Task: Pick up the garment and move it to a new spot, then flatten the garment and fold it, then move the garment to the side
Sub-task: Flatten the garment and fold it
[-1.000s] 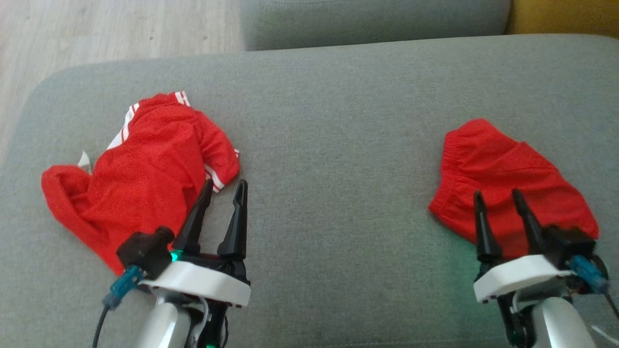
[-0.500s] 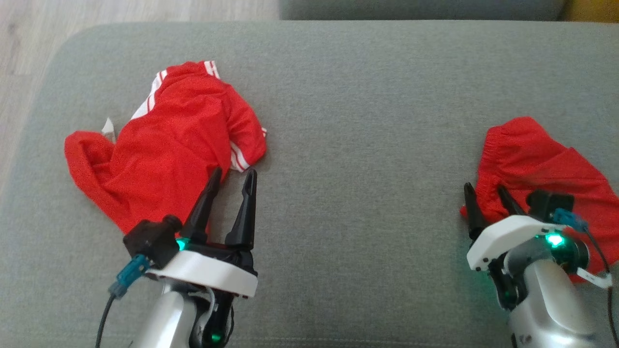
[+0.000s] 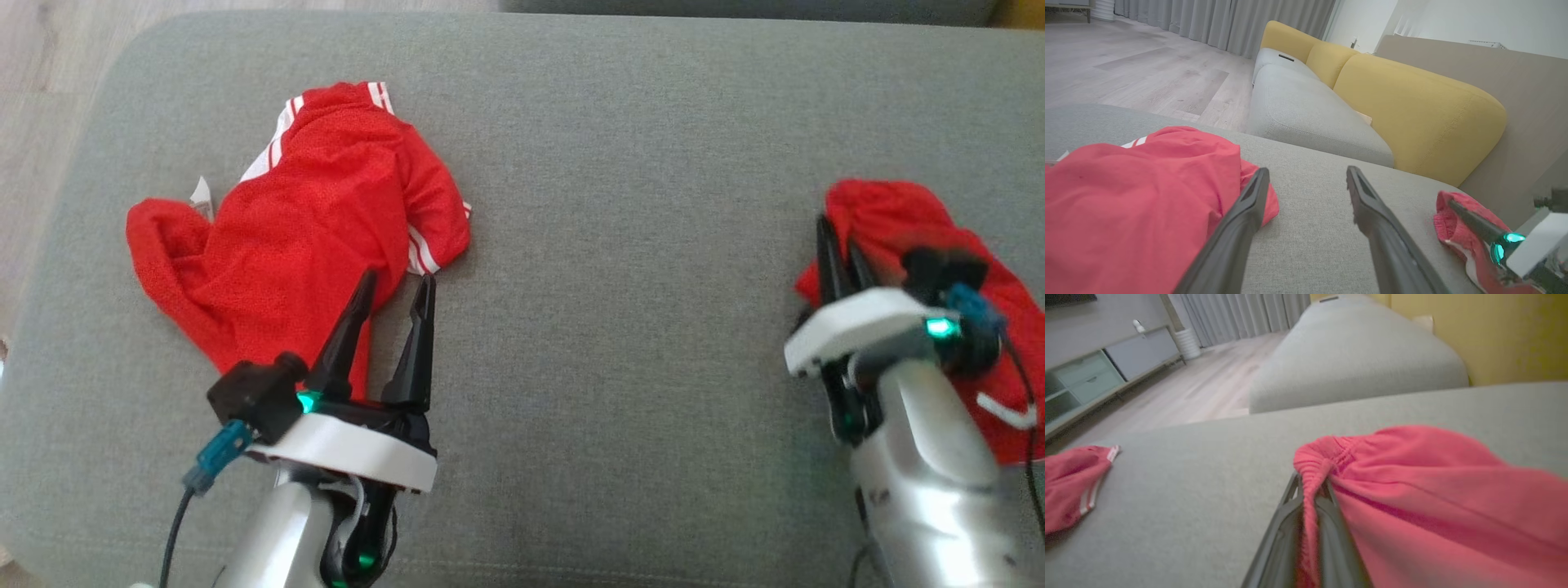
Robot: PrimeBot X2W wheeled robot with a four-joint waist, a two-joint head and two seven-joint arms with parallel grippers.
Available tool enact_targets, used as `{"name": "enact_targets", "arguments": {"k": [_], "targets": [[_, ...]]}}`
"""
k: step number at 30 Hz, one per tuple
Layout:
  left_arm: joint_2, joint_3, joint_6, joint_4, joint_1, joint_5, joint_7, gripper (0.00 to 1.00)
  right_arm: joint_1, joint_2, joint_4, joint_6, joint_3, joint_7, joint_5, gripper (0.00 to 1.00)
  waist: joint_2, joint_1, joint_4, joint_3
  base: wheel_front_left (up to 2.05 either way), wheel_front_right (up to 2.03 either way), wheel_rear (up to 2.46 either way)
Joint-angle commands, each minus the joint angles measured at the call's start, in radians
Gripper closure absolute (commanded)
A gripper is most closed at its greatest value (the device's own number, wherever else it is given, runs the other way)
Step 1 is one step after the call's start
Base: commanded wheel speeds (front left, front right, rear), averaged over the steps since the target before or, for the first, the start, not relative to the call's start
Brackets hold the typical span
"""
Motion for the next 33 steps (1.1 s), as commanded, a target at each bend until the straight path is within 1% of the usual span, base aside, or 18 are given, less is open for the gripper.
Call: {"name": "enact_targets", "arguments": {"k": [1, 5, 9, 15, 16, 17, 18, 19, 21, 23, 27, 30, 33], "targets": [[0.001, 0.024, 0.002, -0.031, -0.042, -0.007, -0.005, 0.0, -0.061, 0.0, -0.041, -0.001, 0.042, -0.023, 0.005, 1.0, 0.0, -0.0001, 0.003, 0.003, 0.0, 0.0, 0.0], [0.001, 0.02, 0.004, -0.032, -0.047, -0.011, -0.005, 0.0, -0.133, 0.0, -0.059, -0.001, 0.089, -0.035, 0.004, 1.0, 0.0, -0.0001, 0.014, 0.013, 0.0, 0.0, 0.0], [0.001, 0.012, 0.004, -0.032, -0.055, -0.017, -0.005, 0.0, -0.235, -0.002, -0.054, -0.001, 0.173, -0.017, -0.009, 1.0, 0.0, -0.0001, 0.036, 0.029, 0.0, 0.0, 0.0], [0.001, 0.002, 0.006, -0.031, -0.067, -0.025, -0.005, 0.0, -0.363, -0.028, 0.028, -0.001, 0.307, 0.005, 0.026, 1.0, 0.0, -0.0001, 0.069, 0.05, 0.0, 0.0, 0.0], [0.001, 0.001, 0.006, -0.032, -0.068, -0.026, -0.005, 0.0, -0.383, -0.034, 0.049, -0.001, 0.326, 0.0, 0.031, 0.94, 0.0, -0.0001, 0.072, 0.053, 0.0, 0.0, 0.0], [0.001, 0.001, 0.007, -0.032, -0.069, -0.026, -0.005, 0.0, -0.401, -0.039, 0.071, -0.001, 0.345, -0.007, 0.034, 0.77, 0.0, -0.0001, 0.074, 0.056, 0.0, 0.0, 0.0], [0.001, 0.002, 0.007, -0.032, -0.07, -0.026, -0.005, 0.0, -0.418, -0.047, 0.097, -0.001, 0.359, -0.015, 0.029, 0.13, 0.0, -0.0001, 0.075, 0.058, 0.0, 0.0, 0.0], [0.001, 0.003, 0.008, -0.032, -0.07, -0.026, -0.005, 0.0, -0.433, -0.057, 0.128, -0.001, 0.369, -0.018, 0.013, 0.0, 0.0, -0.0001, 0.074, 0.06, 0.0, 0.0, 0.0], [0.001, 0.007, 0.01, -0.033, -0.069, -0.024, -0.005, 0.0, -0.453, -0.056, 0.178, -0.001, 0.371, -0.035, -0.013, 0.0, 0.0, -0.0001, 0.069, 0.062, 0.0, 0.0, 0.0], [0.001, 0.016, 0.012, -0.033, -0.066, -0.023, -0.005, 0.0, -0.456, -0.038, 0.209, -0.001, 0.351, -0.061, -0.022, 0.0, 0.0, -0.0001, 0.057, 0.059, 0.0, 0.0, 0.0], [0.001, 0.025, 0.009, -0.029, -0.061, -0.017, -0.005, 0.0, -0.41, -0.01, 0.221, -0.001, 0.328, -0.102, -0.04, 0.0, 0.0, -0.0001, 0.021, 0.042, 0.0, 0.0, 0.0], [0.001, 0.033, 0.007, -0.028, -0.059, -0.011, -0.005, 0.0, -0.343, -0.001, 0.175, -0.001, 0.326, -0.114, -0.026, 0.0, 0.0, -0.0001, -0.008, 0.023, 0.0, 0.0, 0.0], [0.001, 0.038, 0.006, -0.029, -0.055, -0.007, -0.005, 0.0, -0.256, 0.0, 0.076, -0.001, 0.344, -0.117, 0.009, 0.0, 0.0, -0.0001, -0.037, 0.0, 0.0, 0.0, 0.0]]}}
